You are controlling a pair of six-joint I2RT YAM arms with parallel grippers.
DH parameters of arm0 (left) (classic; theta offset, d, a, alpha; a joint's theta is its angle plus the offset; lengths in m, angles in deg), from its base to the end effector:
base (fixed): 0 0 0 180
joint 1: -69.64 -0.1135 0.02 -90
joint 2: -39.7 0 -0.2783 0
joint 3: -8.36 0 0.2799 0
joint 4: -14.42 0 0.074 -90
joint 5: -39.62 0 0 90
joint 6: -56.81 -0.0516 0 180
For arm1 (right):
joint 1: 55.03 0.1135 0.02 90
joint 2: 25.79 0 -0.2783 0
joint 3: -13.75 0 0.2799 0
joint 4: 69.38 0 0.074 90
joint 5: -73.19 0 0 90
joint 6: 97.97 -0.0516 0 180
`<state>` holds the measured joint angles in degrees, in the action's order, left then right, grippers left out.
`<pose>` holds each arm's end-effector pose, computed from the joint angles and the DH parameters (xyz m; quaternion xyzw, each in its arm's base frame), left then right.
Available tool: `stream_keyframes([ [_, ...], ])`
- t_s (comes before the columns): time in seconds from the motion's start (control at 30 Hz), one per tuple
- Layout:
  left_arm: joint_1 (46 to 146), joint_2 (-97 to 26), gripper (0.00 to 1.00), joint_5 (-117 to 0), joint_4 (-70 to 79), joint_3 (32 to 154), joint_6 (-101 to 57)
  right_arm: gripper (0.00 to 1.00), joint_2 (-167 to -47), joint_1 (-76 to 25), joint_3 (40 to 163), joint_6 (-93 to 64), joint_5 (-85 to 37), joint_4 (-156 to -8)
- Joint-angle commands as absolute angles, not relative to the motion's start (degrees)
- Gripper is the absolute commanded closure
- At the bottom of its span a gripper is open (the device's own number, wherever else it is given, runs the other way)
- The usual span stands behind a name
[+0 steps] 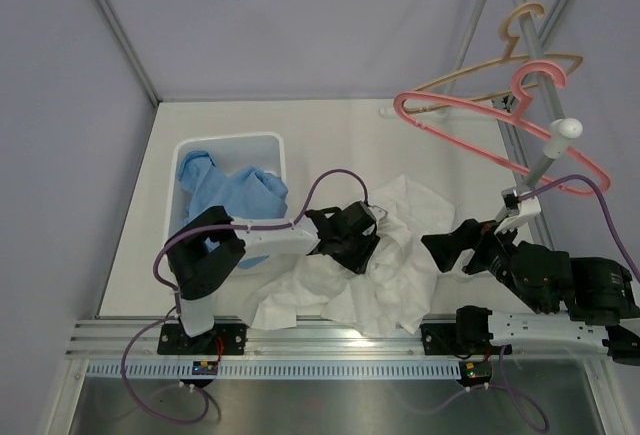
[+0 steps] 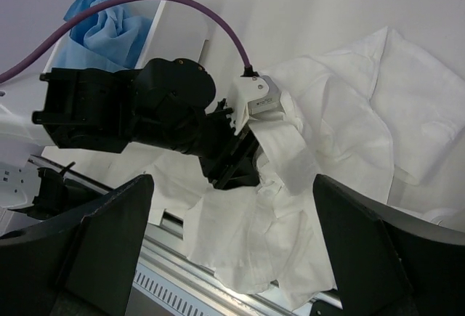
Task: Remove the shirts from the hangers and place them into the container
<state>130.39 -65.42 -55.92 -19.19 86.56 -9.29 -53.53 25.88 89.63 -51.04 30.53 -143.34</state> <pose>0.1930 -0.3548 0.1463 0.3170 0.9126 -0.2056 0.1564 0.0467 0.0518 0.4040 -0.0498 0.8032 0.2698 0.5288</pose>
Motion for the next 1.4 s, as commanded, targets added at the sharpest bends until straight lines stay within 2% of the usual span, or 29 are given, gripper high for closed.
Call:
stream_keyframes([
  [0.0,130.4,-69.4,0.56,-54.0,-15.3,84.6,-6.1,0.0,-52.4,26.3,89.4,-51.1,31.3,-142.9],
  [0.03,130.3,-69.8,0.64,-53.7,-15.0,84.6,-5.9,0.01,-52.2,26.4,89.5,-51.3,31.3,-143.0],
  [0.07,130.0,-70.3,0.82,-53.5,-14.8,84.7,-5.9,0.0,-52.1,26.4,89.5,-51.4,31.4,-143.3],
  [0.1,129.7,-70.7,0.9,-53.3,-14.8,85.3,-6.1,0.01,-51.9,26.3,89.6,-51.5,31.4,-143.4],
  [0.13,129.4,-71.0,0.99,-52.8,-15.0,85.8,-6.3,0.01,-51.9,26.3,89.5,-51.5,31.2,-143.4],
  [0.17,128.7,-71.0,1.0,-52.3,-15.4,86.5,-7.3,0.0,-52.0,26.3,89.6,-51.3,31.1,-143.3],
  [0.37,123.4,-62.4,1.0,-46.0,-23.8,100.0,-16.6,0.0,-54.0,26.4,90.5,-50.6,31.3,-143.1],
  [0.43,122.5,-59.1,1.0,-40.0,-28.4,105.8,-20.2,0.02,-54.6,26.3,91.4,-50.2,31.3,-143.1],
  [0.63,120.7,-47.8,1.0,-31.2,-29.8,124.3,-36.7,0.1,-55.8,26.4,91.0,-49.1,31.0,-141.5],
  [0.8,120.3,-42.1,1.0,-21.1,-28.5,134.7,-46.2,0.09,-57.0,26.4,91.0,-48.4,31.0,-140.4],
  [1.07,119.8,-28.6,1.0,-12.4,-19.9,135.3,-59.9,0.07,-58.2,26.4,91.1,-47.3,30.7,-138.7],
  [1.37,119.8,-20.5,1.0,-8.8,-22.2,131.7,-59.8,0.06,-59.8,26.4,90.0,-46.3,30.0,-135.9],
])
